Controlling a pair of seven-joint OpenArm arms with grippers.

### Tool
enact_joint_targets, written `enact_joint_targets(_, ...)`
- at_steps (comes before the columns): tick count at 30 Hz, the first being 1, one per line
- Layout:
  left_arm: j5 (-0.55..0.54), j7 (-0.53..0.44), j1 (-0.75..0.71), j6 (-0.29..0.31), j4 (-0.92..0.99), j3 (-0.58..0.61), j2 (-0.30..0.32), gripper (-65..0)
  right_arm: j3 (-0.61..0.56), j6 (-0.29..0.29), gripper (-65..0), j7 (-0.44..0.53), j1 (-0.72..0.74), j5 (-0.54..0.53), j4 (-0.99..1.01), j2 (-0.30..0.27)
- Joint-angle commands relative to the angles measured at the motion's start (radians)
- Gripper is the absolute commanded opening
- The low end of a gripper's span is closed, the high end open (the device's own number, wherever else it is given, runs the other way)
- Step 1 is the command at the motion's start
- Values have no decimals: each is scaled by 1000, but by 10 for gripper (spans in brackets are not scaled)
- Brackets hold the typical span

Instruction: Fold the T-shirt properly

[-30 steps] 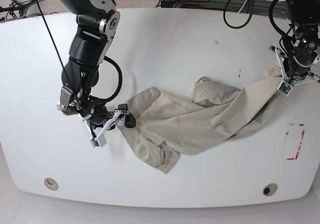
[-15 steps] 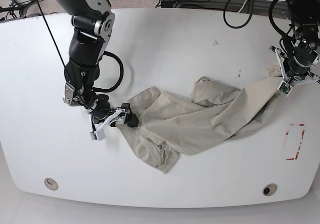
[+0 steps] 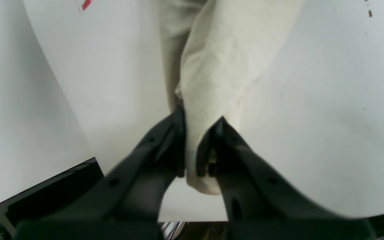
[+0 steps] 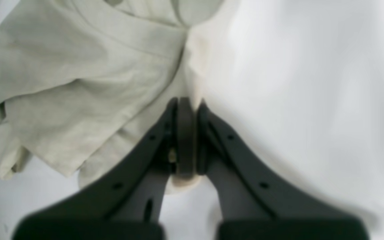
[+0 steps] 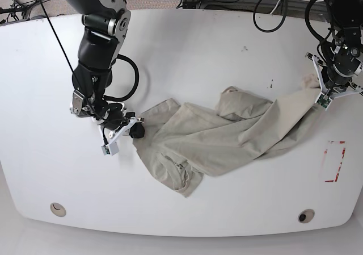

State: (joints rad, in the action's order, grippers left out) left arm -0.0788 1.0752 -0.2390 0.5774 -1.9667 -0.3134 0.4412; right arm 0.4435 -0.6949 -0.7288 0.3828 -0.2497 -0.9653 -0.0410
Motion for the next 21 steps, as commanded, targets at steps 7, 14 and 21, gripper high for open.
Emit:
enact_joint_targets(7,0,-11,59,-1,-24,-5,14,-650,7,-3,-650,-196,-107,-21,-432,-24)
enact_joint_targets(14,-2,-11,151,-1,-24,-5,12,-650,116,-3,-650,-383,-169,-21,-752,-40)
enact_joint_targets(21,0,-10,320,-1,-24,-2,-28,-650,139,-3,-650,-456,-101,-21,-880,-115)
